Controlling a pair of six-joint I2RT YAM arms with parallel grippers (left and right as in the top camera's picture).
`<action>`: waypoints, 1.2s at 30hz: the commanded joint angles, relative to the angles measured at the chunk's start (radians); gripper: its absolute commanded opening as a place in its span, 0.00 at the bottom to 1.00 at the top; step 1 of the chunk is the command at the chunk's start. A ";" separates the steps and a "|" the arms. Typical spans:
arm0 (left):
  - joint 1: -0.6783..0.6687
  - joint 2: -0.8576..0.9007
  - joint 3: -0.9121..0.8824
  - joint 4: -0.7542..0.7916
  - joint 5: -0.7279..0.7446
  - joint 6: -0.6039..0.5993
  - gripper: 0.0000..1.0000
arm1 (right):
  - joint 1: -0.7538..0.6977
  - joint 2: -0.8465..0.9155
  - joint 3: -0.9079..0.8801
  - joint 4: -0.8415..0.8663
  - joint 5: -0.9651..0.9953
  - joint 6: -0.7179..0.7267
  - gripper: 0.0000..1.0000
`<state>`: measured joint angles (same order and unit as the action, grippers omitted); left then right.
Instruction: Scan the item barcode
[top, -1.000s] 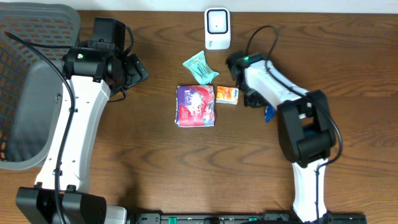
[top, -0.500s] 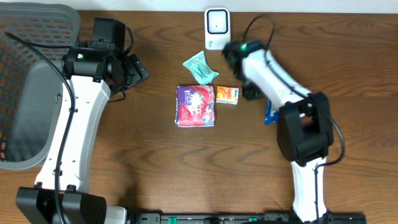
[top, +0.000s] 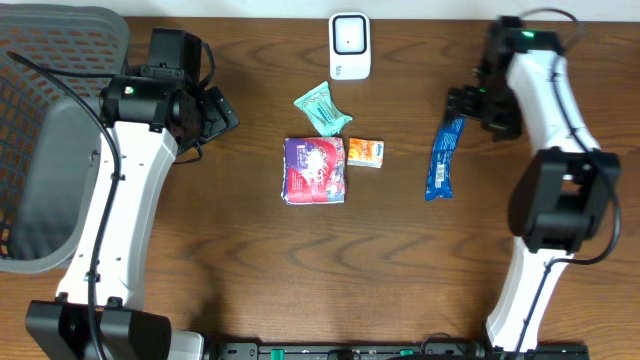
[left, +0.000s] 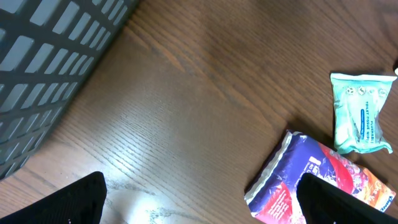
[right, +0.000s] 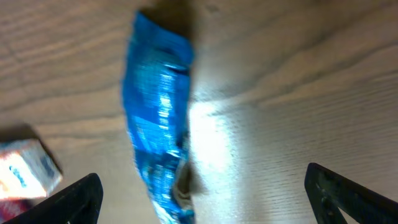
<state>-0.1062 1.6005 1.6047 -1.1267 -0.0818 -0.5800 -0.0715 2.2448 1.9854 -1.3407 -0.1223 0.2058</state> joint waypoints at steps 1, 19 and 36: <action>0.003 0.000 0.003 -0.006 -0.013 -0.008 0.98 | -0.058 -0.002 -0.068 0.014 -0.238 -0.150 0.99; 0.003 0.000 0.003 -0.006 -0.013 -0.008 0.98 | -0.132 -0.001 -0.455 0.490 -0.539 -0.077 0.83; 0.003 0.000 0.003 -0.006 -0.013 -0.008 0.98 | -0.020 -0.058 -0.288 0.325 -0.046 0.027 0.01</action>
<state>-0.1062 1.6005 1.6047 -1.1267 -0.0818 -0.5800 -0.1329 2.2112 1.6306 -0.9867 -0.4362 0.2039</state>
